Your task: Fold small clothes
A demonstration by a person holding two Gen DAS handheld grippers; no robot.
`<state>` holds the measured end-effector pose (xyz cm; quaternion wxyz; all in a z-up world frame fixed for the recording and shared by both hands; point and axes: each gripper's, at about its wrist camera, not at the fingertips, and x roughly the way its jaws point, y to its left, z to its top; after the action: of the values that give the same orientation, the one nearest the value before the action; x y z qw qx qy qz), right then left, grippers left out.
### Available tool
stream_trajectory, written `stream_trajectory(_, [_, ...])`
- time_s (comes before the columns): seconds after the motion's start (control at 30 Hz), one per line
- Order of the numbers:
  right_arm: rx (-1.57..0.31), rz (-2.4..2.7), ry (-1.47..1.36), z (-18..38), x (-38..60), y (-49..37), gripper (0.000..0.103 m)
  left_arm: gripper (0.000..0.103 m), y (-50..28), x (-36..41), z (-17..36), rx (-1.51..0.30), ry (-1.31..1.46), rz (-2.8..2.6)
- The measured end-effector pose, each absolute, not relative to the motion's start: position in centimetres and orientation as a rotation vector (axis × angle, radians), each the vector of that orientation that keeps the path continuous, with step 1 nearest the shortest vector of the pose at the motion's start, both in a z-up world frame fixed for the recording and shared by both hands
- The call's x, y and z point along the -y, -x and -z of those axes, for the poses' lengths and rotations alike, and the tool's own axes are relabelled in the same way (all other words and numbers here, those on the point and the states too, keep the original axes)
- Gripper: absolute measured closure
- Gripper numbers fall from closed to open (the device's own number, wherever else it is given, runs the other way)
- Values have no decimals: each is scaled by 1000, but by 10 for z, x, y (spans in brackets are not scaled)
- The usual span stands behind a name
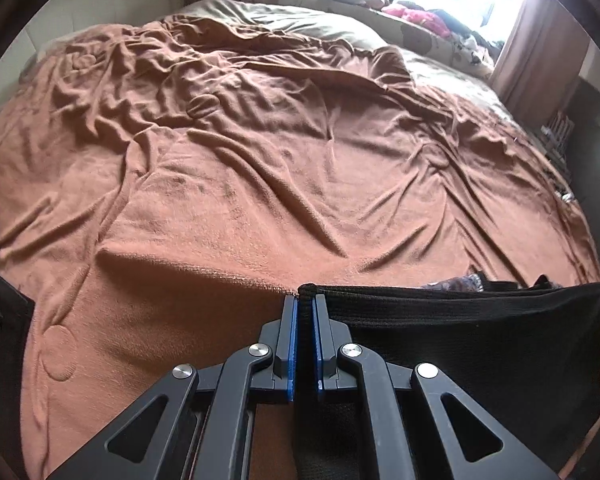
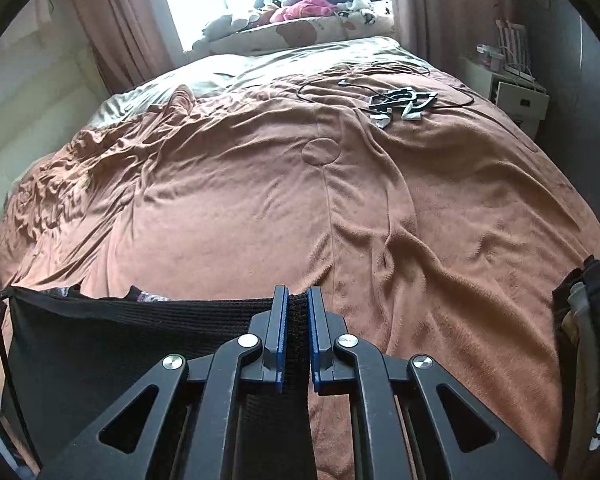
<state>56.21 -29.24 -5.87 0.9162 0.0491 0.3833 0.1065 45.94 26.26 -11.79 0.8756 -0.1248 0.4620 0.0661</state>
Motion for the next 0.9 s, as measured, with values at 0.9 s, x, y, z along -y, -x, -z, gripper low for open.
stream_trajectory(0.9, [-845,-157,-98,88,281,-606,97,96,-494,-246,131,-1018,78,-231])
